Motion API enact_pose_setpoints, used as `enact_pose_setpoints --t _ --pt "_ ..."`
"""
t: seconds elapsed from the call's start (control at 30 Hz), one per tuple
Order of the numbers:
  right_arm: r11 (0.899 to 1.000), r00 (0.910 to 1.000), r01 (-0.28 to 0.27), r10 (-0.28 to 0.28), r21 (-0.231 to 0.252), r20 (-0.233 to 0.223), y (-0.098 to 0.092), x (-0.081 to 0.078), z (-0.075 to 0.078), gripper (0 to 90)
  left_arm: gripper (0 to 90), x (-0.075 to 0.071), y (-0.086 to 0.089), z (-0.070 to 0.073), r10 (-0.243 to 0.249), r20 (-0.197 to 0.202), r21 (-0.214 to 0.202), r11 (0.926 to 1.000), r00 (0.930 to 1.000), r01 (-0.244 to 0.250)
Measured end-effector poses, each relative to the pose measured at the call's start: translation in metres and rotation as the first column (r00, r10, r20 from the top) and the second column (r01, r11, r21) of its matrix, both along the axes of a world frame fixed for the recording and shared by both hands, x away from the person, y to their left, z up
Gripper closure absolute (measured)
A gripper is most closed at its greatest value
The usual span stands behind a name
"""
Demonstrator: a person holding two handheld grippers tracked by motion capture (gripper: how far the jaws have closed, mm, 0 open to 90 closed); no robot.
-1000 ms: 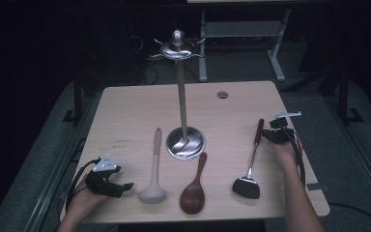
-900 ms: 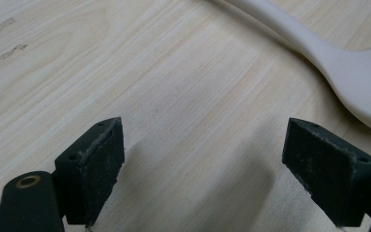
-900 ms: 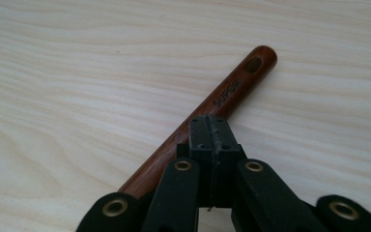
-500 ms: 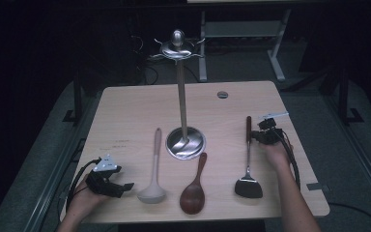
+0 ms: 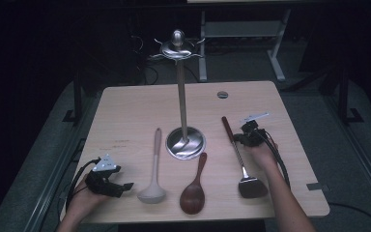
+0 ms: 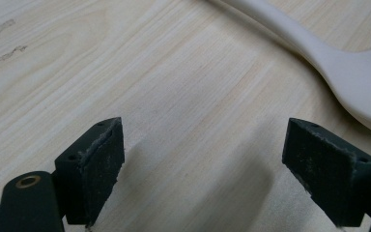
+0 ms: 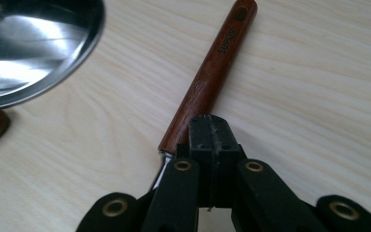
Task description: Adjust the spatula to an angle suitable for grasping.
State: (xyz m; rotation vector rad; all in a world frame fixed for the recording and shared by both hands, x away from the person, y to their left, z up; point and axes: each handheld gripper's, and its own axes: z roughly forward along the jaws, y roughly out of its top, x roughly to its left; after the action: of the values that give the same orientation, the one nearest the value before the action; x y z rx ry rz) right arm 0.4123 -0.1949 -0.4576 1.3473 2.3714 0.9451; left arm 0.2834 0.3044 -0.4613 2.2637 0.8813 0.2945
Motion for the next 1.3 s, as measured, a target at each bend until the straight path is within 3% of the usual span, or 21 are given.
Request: enact_pose_setpoints --t 0.33,0.67,0.97,1.13,1.3 --pt "0.997 0.9967 -0.080 0.080 -0.012 -0.013 0.021 -0.004 0.000 90.0 14.7 0.000 0.001 0.000 -0.002 0.003 0.002 1.0000 1.0000 0.002" --pt "0.987 0.9876 -0.156 0.156 -0.022 -0.013 0.038 -0.008 0.002 90.0 14.7 0.000 0.001 0.000 -0.003 0.003 0.004 1.0000 1.0000 0.003" --pt "0.990 0.9903 -0.139 0.139 -0.039 -0.003 0.035 -0.014 0.016 88.6 14.7 -0.001 0.002 0.001 0.006 -0.001 -0.005 1.0000 1.0000 -0.006" --pt "0.987 0.9865 -0.158 0.157 -0.012 -0.045 0.032 -0.029 0.027 90.0 14.7 -0.001 0.003 0.001 0.006 0.006 -0.004 1.0000 1.0000 -0.006" --pt "0.980 0.9773 -0.197 0.194 -0.031 -0.086 0.029 -0.063 0.026 90.0 14.7 -0.001 0.005 0.001 0.015 0.007 -0.007 0.9999 0.9999 -0.015"
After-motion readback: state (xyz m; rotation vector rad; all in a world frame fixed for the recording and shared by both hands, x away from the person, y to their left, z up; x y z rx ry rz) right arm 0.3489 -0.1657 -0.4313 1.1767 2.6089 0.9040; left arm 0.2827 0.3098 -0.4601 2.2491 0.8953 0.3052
